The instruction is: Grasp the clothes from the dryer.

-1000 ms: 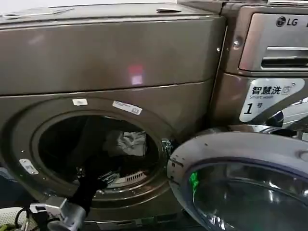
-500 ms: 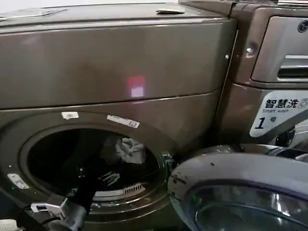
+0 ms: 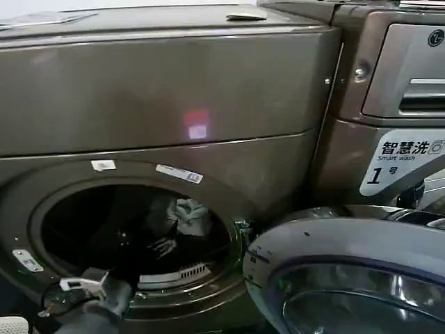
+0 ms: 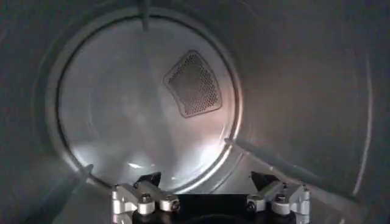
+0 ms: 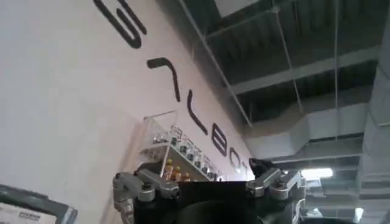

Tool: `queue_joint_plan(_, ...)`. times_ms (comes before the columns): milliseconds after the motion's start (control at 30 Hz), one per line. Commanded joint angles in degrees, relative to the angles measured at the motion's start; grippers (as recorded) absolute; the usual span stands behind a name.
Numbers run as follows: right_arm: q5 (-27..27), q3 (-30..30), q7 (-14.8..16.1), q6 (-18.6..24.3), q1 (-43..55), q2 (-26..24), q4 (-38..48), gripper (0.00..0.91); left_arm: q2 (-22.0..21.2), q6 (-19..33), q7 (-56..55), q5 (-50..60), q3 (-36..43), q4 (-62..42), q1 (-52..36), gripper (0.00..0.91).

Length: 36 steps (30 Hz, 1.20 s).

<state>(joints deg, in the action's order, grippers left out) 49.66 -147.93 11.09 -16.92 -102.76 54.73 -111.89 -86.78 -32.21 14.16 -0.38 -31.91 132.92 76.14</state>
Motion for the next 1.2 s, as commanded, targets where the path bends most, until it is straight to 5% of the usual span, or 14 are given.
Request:
queue_joint_plan(33, -1.5, -0.5, 0.4, -0.1, -0.2, -0.3, -1.1, 0.907, 0.5, 4.8, -2.0, -0.1, 2.3, -14.6, -12.7, 0.907)
queue_joint_plan(400, -1.9, -2.0, 1.0, 0.3, -0.7, -1.0, -0.3, 0.907, -0.2, 8.6, -4.4, 0.0, 3.4, -36.6, -31.7, 0.907)
queue_joint_plan(1200, -1.7, -4.2, 1.4, 0.6, -2.4, -1.3, 1.2, 0.907, -1.3, 14.9, -7.4, 1.1, 5.7, -73.4, -57.0, 0.907)
